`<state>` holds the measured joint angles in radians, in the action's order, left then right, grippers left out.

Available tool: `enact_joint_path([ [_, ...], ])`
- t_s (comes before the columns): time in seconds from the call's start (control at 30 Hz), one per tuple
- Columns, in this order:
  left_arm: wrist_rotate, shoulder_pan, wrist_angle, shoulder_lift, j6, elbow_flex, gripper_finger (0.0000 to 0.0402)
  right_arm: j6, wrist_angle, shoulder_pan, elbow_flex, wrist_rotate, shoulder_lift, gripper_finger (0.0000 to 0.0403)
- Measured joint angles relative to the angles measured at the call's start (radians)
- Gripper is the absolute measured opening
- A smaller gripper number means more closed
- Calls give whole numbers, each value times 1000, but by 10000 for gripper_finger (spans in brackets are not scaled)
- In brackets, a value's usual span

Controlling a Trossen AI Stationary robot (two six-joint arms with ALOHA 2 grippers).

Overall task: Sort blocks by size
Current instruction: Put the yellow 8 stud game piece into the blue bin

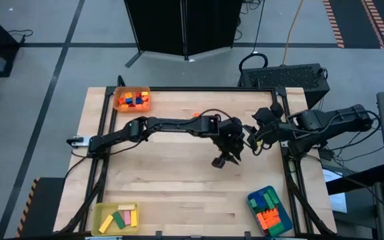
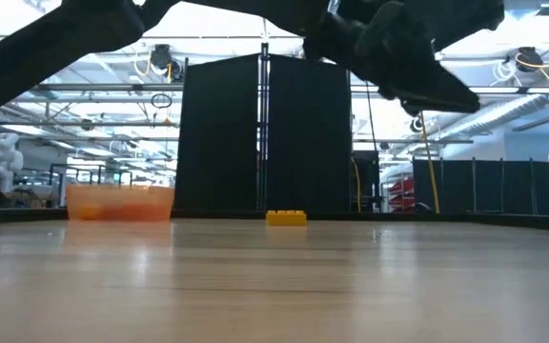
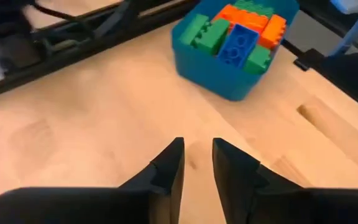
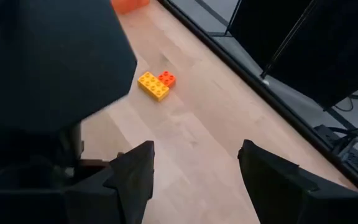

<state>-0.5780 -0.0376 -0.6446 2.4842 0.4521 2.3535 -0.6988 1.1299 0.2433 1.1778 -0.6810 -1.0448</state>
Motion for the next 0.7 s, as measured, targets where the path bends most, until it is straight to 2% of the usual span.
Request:
enact_joint_path([
  [0.17, 20, -34, -78, -9, 3, 0, 73, 12, 2, -28, 0, 1, 36, 226],
  [0.7, 234, -72, -438, -69, 28, 1, 72, 28, 32, -36, -3, -37, 41, 226],
])
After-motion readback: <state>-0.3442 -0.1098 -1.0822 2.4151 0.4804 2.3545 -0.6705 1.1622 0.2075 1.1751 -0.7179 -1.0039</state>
